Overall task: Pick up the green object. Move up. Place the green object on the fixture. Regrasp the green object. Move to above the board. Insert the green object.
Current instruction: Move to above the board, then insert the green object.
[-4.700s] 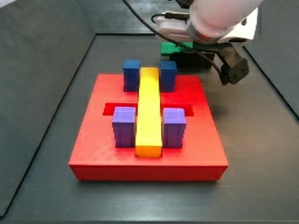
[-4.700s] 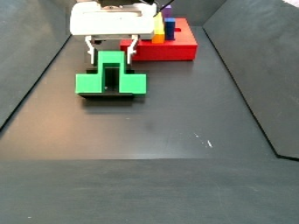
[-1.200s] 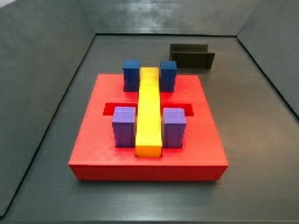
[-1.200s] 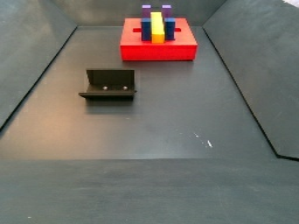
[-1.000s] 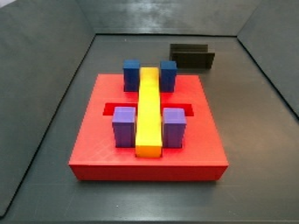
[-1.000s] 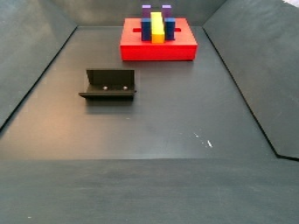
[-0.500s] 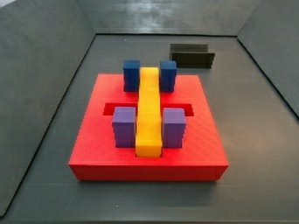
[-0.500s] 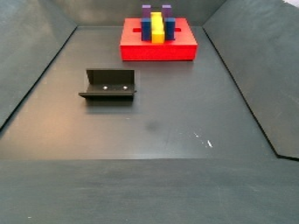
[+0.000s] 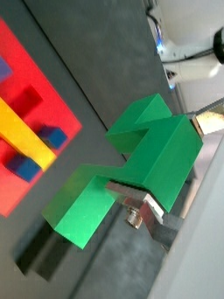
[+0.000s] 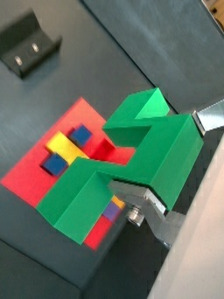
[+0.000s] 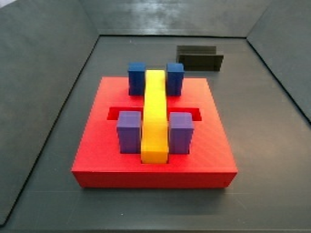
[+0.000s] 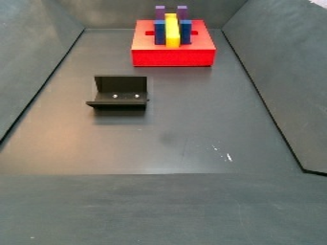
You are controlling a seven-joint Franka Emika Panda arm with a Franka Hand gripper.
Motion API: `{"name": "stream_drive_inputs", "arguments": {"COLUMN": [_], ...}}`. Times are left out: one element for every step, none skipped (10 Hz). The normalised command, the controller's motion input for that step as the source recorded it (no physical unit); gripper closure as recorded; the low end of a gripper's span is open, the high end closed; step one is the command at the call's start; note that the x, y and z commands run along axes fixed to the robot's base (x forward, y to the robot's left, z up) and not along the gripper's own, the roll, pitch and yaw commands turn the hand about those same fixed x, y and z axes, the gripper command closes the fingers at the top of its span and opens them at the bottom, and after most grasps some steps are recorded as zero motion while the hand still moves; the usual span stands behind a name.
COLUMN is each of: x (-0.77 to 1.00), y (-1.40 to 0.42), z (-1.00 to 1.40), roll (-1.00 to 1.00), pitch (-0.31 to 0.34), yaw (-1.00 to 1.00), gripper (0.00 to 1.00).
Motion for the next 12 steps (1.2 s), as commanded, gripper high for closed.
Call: {"name": "stream_drive_inputs", "arguments": {"x": [-0.09, -0.08, -0.07, 0.00, -0.01, 0.17, 0.15, -0.09, -0.01, 0.00, 0.00, 0.00], "y": [0.01, 0.02, 0.01, 0.00, 0.00, 0.12, 0.22, 0.00, 0.00, -0.05, -0.11, -0.16], "z": [0.01, 0.01, 0.00, -0.02, -0.05, 0.00, -0.12, -0.45, -0.56, -0.59, -0.62, -0.58], "roll": [-0.60, -0.42, -0.28, 0.00, -0.02, -0.19, -0.29, -0.24, -0.25, -0.17, -0.14, -0.15], "pitch": [-0.057, -0.060, -0.058, 0.000, 0.000, 0.000, -0.014, -0.059, -0.103, -0.177, -0.203, -0.209], "yaw": [0.03, 0.02, 0.01, 0.00, -0.02, 0.03, 0.10, 0.04, 0.07, 0.16, 0.11, 0.07], "gripper": [1.00, 1.00, 1.00, 1.00, 1.00, 1.00, 1.00, 1.00, 1.00, 1.00, 1.00, 1.00]}}
